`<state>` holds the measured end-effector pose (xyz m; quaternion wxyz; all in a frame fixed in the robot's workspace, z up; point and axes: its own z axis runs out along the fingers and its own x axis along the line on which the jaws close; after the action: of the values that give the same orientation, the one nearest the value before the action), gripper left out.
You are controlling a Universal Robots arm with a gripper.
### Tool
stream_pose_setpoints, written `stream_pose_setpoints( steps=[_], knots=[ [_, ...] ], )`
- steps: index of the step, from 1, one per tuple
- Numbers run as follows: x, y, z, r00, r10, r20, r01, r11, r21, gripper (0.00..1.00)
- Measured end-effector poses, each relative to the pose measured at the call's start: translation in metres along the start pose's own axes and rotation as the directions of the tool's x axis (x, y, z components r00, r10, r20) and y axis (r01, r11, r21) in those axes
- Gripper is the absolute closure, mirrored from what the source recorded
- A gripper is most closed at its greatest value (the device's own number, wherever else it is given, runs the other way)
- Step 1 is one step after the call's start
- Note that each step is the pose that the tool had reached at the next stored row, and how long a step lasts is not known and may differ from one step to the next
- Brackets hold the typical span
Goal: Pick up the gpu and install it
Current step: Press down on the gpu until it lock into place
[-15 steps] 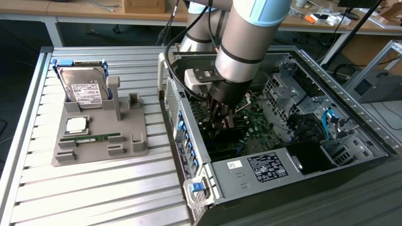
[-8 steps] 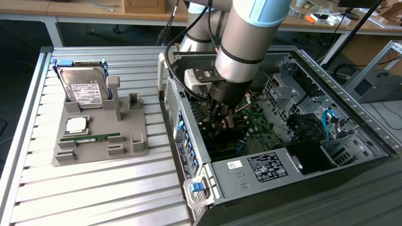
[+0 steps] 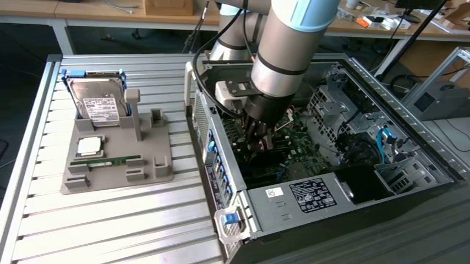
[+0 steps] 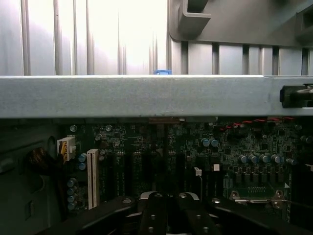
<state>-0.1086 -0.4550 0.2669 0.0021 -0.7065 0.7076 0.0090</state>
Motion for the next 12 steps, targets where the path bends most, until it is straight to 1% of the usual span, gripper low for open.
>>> stream_pose_setpoints(
  steps=[2, 4, 6, 7, 8, 12],
  knots=[
    [0.0, 0.0001, -0.0003, 1.0, 0.0, -0.0006, 0.0, 1.0, -0.0003, 0.9],
    [0.0, 0.0, -0.0003, 1.0, 0.0, 0.0001, 0.0, 1.0, 0.0001, 0.9],
    [0.0, -0.0002, -0.0028, 1.0, 0.0, 0.0021, 0.0, 1.0, 0.0013, 0.9],
    [0.0, -0.0005, -0.0082, 1.0, 0.0, 0.0014, 0.0, 1.0, 0.0009, 0.9],
    [0.0, -0.001, -0.0096, 1.0, 0.0, 0.0011, 0.0, 1.0, 0.0006, 0.9],
    [0.0, -0.0074, -0.0106, 1.0, 0.0, 0.0008, 0.0, 1.0, 0.0004, 0.9]
  ],
)
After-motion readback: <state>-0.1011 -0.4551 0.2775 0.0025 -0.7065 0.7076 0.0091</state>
